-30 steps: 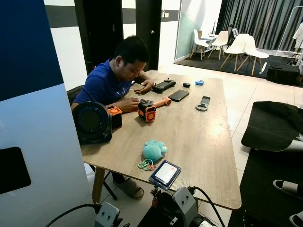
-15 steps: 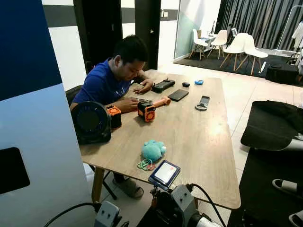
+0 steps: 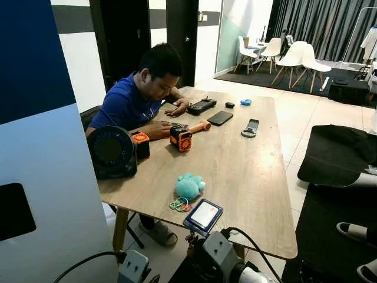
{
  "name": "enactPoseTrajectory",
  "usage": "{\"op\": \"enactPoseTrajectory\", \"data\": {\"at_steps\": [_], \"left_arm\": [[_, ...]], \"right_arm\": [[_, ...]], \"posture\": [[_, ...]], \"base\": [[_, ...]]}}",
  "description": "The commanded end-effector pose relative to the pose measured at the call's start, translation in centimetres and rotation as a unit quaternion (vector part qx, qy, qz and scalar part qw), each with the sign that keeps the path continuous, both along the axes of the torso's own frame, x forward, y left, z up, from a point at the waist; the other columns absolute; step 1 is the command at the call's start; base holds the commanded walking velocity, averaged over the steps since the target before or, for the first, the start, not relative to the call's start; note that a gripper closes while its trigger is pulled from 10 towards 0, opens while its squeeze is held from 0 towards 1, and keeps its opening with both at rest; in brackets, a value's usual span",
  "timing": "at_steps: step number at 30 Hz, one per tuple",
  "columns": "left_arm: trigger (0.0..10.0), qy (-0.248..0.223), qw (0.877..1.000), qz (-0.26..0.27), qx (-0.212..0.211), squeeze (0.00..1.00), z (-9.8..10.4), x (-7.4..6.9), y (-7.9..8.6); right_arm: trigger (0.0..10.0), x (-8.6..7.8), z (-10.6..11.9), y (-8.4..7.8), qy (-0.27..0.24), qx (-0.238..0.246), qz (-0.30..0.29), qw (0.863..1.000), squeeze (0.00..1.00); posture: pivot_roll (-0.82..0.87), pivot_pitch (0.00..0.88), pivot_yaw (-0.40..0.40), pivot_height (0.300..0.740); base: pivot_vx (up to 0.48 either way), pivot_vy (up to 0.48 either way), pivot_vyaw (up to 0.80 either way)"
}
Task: Hang keys on a hook
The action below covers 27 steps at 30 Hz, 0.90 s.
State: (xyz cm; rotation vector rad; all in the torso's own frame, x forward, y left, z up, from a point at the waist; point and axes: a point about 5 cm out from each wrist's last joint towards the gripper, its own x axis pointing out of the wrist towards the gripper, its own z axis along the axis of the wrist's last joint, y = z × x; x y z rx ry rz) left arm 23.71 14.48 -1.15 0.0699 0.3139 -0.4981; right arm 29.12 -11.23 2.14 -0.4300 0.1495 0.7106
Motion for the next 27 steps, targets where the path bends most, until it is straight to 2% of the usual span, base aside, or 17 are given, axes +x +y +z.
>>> {"op": "enactPoseTrajectory", "data": {"at_steps": [1,7,10,13,17,20,27], "left_arm": [[10.0,0.004,1.000,-0.005,0.012,0.00,-0.3,-0.4,0.2],[10.0,0.003,1.000,-0.006,0.017,0.00,-0.4,-0.5,0.2],[10.0,0.002,1.000,-0.009,0.022,0.00,-0.4,-0.6,0.0],[10.0,0.000,1.000,-0.009,0.022,0.00,-0.4,-0.5,0.0],[10.0,-0.004,1.000,-0.008,0.022,0.00,-0.2,-0.3,-0.1],[10.0,-0.005,1.000,-0.008,0.022,0.00,-0.2,-0.3,-0.1],[10.0,-0.006,1.000,-0.006,0.023,0.00,-0.2,-0.4,-0.1]], "right_arm": [[10.0,1.0,1.3,0.6,-0.032,0.003,0.002,0.999,0.00],[10.0,0.4,0.5,1.1,-0.016,0.001,-0.002,1.000,0.00],[10.0,-0.4,-0.5,1.4,0.004,0.001,-0.006,1.000,0.00],[10.0,-0.7,-1.0,1.4,0.023,0.019,-0.030,0.999,0.00],[10.0,-0.5,-1.4,1.1,0.088,0.112,-0.101,0.985,0.00],[10.0,-0.5,-1.6,1.2,0.129,0.172,-0.119,0.969,0.00],[10.0,-0.2,-1.2,0.9,0.125,0.200,-0.137,0.962,0.00]], "posture": [[0.09,0.057,-0.030,0.740],[0.09,0.061,-0.029,0.740],[0.08,0.063,-0.026,0.740],[0.08,0.065,-0.027,0.740],[0.08,0.066,-0.028,0.740],[0.08,0.067,-0.028,0.740],[0.09,0.070,-0.030,0.740]], "base": [[0.000,0.000,0.00],[0.000,0.000,0.00],[0.000,0.000,0.00],[0.000,0.000,0.00],[0.000,0.000,0.00],[0.000,0.000,0.00],[0.000,0.000,0.00]]}}
